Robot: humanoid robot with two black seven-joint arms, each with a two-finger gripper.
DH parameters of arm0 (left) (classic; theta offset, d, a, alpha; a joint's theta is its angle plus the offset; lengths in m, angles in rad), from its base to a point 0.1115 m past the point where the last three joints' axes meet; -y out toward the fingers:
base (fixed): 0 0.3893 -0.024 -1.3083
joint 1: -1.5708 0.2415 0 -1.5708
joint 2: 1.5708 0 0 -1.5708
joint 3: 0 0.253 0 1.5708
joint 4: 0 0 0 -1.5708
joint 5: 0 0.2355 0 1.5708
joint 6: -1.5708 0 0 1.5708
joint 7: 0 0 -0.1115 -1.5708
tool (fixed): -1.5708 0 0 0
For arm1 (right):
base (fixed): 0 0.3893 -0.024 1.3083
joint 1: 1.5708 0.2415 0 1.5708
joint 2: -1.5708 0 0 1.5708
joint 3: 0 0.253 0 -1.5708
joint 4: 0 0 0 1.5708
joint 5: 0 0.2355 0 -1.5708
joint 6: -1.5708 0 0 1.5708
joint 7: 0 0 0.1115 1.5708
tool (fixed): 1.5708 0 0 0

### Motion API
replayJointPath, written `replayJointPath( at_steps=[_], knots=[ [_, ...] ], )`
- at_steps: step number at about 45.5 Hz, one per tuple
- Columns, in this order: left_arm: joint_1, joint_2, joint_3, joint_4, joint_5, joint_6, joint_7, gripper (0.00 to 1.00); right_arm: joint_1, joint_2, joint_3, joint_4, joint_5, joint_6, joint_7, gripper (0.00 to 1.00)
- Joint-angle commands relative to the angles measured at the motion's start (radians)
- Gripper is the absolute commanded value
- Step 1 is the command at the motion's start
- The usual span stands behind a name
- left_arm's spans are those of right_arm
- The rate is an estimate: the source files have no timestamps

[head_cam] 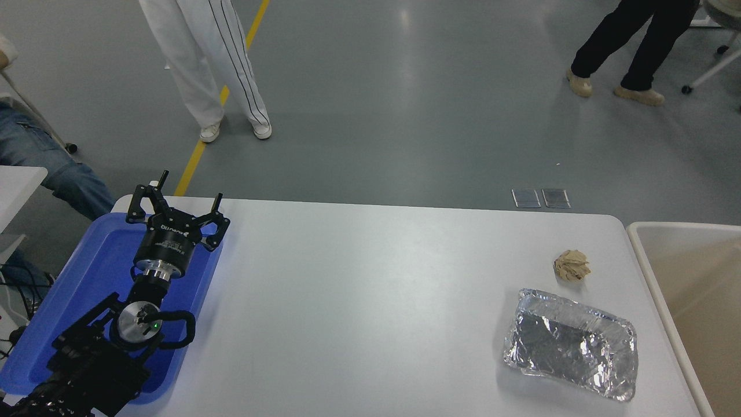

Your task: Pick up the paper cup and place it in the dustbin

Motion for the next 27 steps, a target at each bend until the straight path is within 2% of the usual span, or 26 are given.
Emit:
replayJointPath(
  at_steps=[1,10,17,27],
  knots=[
    [0.000,0.000,0.000,0.001,0.000,0.000,0.000,1.00,0.170,0.153,-0.050,0.130,-0.036,0.011,-0.003,1.00],
    [0.000,0.000,0.000,0.001,0.000,0.000,0.000,1.00,0.271,0.233,-0.059,0.192,-0.039,0.011,-0.015,1.00],
    [0.000,0.000,0.000,0.001,0.000,0.000,0.000,1.00,0.379,0.254,0.007,0.293,-0.039,0.011,-0.064,1.00],
    [0.000,0.000,0.000,0.001,0.000,0.000,0.000,1.00,0.388,0.348,0.157,0.337,-0.018,0.011,-0.063,1.00]
  ],
)
